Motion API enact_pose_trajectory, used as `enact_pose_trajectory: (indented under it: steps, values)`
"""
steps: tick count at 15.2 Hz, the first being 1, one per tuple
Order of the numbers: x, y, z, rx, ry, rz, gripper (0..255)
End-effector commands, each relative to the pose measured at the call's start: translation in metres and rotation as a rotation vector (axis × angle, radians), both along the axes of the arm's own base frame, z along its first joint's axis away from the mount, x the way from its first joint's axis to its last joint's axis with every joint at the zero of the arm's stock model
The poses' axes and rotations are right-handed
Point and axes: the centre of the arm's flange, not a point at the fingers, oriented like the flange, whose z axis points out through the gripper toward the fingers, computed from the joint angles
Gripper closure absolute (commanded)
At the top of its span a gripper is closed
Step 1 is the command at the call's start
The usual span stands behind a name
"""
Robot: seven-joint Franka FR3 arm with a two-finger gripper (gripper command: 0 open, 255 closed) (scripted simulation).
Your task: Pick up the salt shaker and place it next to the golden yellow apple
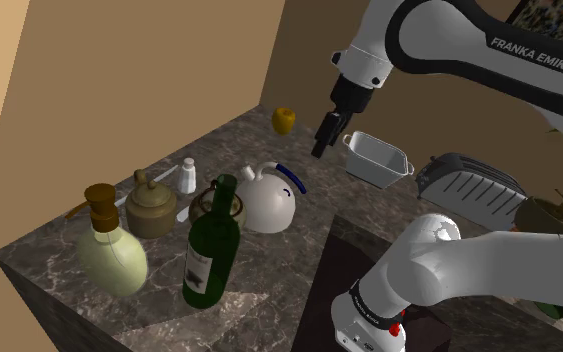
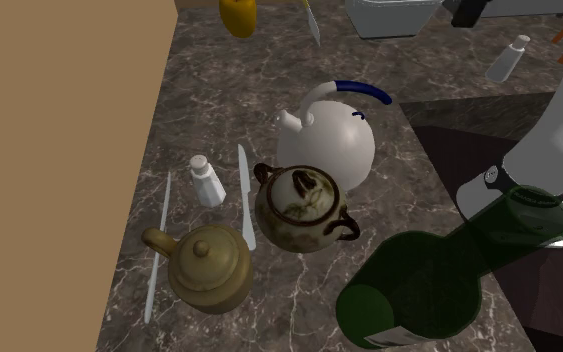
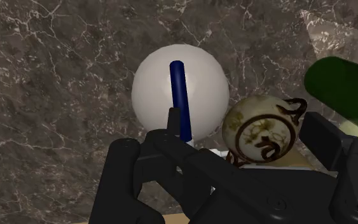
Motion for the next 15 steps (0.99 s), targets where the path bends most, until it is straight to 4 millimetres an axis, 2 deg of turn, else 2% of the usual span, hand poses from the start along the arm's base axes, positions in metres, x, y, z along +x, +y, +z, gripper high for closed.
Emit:
enact_pose_trajectory:
  steps: [1,15]
  values:
    - [0.0,0.0,0.0,0.0,0.0,0.0,0]
    - [0.11,0.092,-0.105,-0.024,-0.099,-0.136,0]
